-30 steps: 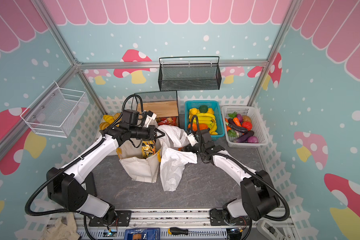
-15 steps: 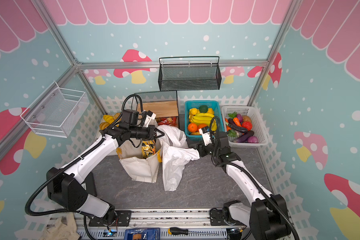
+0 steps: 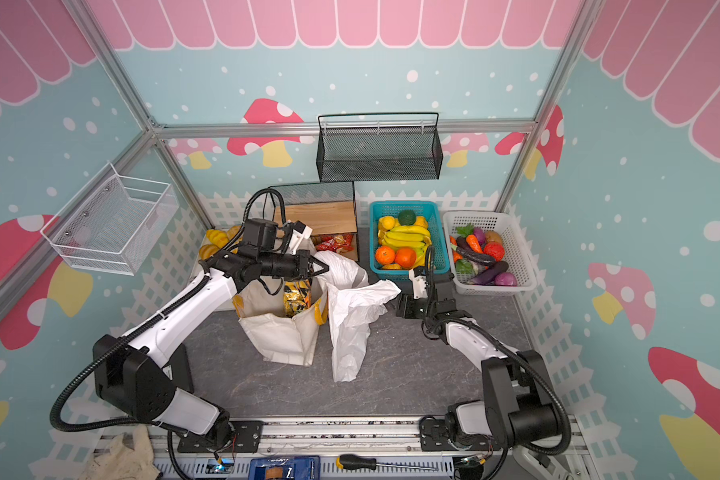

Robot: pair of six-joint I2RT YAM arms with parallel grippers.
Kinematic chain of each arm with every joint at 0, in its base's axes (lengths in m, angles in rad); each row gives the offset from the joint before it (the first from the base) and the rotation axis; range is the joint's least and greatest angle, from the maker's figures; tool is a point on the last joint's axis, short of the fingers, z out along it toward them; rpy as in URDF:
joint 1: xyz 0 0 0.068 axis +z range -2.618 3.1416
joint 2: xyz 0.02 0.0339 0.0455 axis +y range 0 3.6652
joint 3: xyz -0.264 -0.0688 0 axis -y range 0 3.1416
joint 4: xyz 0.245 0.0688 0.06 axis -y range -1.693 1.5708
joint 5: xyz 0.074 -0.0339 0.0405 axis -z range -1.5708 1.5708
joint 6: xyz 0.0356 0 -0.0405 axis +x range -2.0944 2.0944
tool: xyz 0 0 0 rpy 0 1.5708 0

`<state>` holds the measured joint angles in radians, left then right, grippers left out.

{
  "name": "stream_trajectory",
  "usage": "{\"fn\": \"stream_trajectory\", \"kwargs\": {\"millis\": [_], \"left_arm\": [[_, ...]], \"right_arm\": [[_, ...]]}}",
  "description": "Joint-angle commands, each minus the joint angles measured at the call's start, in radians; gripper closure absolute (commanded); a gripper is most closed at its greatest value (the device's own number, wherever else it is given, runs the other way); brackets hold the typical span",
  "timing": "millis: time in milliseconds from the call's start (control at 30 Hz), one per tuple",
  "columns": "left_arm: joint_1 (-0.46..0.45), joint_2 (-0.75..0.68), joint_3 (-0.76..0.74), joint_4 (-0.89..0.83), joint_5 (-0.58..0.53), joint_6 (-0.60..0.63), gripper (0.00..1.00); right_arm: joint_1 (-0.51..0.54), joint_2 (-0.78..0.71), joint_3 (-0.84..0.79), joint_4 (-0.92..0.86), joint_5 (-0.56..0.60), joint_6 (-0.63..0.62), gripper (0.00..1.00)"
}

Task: Place the mixed food into the grocery bags and tie them
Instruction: 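Release the pumpkin inside the bag and withdraw the right gripper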

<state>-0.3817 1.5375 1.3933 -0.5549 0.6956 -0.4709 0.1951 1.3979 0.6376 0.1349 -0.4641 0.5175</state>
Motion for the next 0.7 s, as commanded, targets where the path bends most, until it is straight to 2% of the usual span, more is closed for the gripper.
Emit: {"fn": "stream_trajectory", "kwargs": {"millis": [0,100,233,333,667], "left_arm": [[0.006,0.001,0.001,0.013,-0.004,0.011,1.00],[0.005,0.002,0.000,0.015,-0.001,0.009,1.00],[0.006,-0.002,0.000,0.015,0.000,0.009,1.00],[0.005,-0.005,-0.001,0.015,-0.004,0.011,1.00],[0.006,-0.002,-0.001,0.016,-0.003,0.008,1.00]], "right_arm": [[-0.002,0.064,-0.022,0.156,-0.081,0.085,0.30],[-0.002,0.137,-0.016,0.214,-0.124,0.118,0.36],[-0.001,0.212,-0.008,0.267,-0.169,0.133,0.51],[0.002,0.236,-0.026,0.317,-0.209,0.155,0.57],[0.038,0.278,-0.069,0.409,-0.246,0.203,0.60]]}}
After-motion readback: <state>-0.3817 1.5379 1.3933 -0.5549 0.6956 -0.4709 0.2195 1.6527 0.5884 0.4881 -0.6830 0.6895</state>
